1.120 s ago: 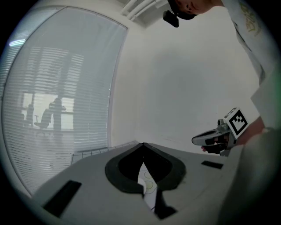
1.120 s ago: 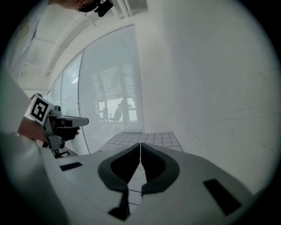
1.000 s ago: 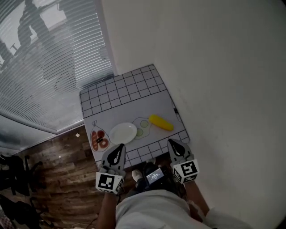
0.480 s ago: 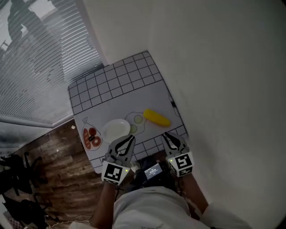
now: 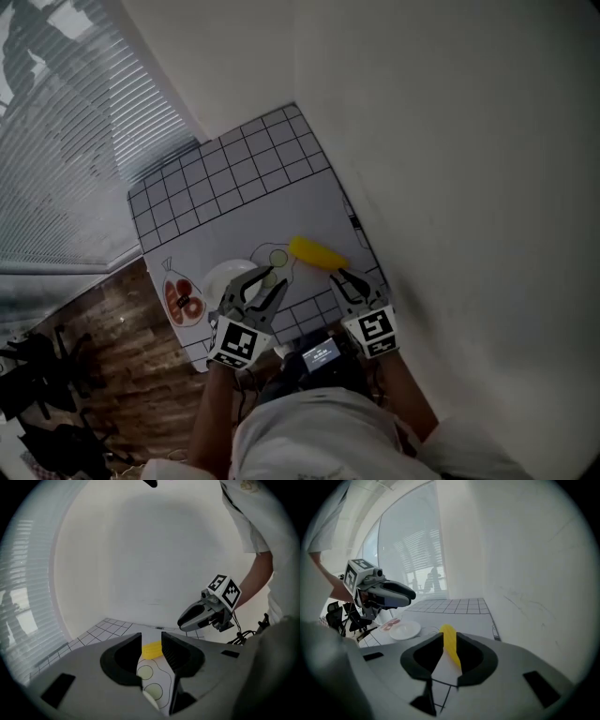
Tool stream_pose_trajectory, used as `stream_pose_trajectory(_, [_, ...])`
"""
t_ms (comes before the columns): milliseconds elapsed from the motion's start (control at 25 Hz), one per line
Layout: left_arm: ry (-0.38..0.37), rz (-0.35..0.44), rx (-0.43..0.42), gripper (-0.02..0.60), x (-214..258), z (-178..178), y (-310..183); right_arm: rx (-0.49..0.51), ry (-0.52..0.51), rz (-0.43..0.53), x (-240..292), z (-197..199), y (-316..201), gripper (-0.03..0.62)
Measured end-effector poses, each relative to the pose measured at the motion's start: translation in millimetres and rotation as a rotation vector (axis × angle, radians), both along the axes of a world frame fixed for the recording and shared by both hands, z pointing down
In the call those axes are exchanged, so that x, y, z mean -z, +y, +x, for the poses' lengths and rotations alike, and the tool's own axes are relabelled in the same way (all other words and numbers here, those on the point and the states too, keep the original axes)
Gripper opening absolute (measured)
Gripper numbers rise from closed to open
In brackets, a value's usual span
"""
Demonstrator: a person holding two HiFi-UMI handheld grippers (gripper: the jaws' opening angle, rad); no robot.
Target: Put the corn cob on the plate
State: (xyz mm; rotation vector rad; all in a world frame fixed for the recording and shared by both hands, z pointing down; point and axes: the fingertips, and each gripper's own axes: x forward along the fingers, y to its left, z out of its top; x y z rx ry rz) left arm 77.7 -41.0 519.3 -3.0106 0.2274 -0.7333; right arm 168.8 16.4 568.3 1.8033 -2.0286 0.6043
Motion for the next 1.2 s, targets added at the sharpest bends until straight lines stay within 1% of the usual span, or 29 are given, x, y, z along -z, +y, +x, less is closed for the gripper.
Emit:
stream_pose_trajectory(200, [-0.082, 0.019, -0.054, 0.136, -18.2, 12.2, -8.0, 0.049, -0.003, -0.041, -16.1, 4.6, -7.4, 0.12])
stream_pose_trajectory(280, [-0.127, 0.012, -0.094, 0.142, -27.3, 17.4, -8.2, 0.076, 0.014, -0.062, -22.6, 7.2, -10.4, 0.129])
stream_pose_trajectory(360, [-0.172, -0.004, -0.138, 0.162, -38.9, 23.5, -8.3, 0.095, 0.024, -0.076, -28.6, 12.0, -15.3, 0.132])
stream_pose_trajectory(440, [-0.214, -0.003, -0.179, 0.177, -50.8, 28.6, -8.6, 0.112, 0.022, -0.087, -34.0, 14.5, -20.1, 0.149])
stream_pose_trajectory(600, [-0.269, 0.006, -0.25, 0.185, -66.2, 37.1, -7.1, 0.176, 0.038, -0.121, -44.1, 11.0, -24.7, 0.17])
stream_pose_trajectory(760, [-0.335, 0.042, -0.338, 0.196, -79.4, 49.7, -8.4, 0.22, 0.055, -0.14, -55.4, 11.3, -27.3, 0.192])
stream_pose_trajectory(920, [-0.41, 0.082, -0.442, 0.225, -95.1, 59.4, -4.5, 0.249, 0.07, -0.191, -67.9, 11.9, -25.6, 0.21])
stream_pose_trajectory(1000, [-0.438, 0.097, -0.489, 0.25, -102.9, 65.5, -3.1, 0.269, 0.081, -0.205, -70.7, 13.1, -26.7, 0.216])
stream_pose_trajectory(1200, [-0.485, 0.108, -0.582, 0.265, -114.6, 76.7, -2.2, 0.317, 0.107, -0.236, -75.5, 13.3, -29.4, 0.229])
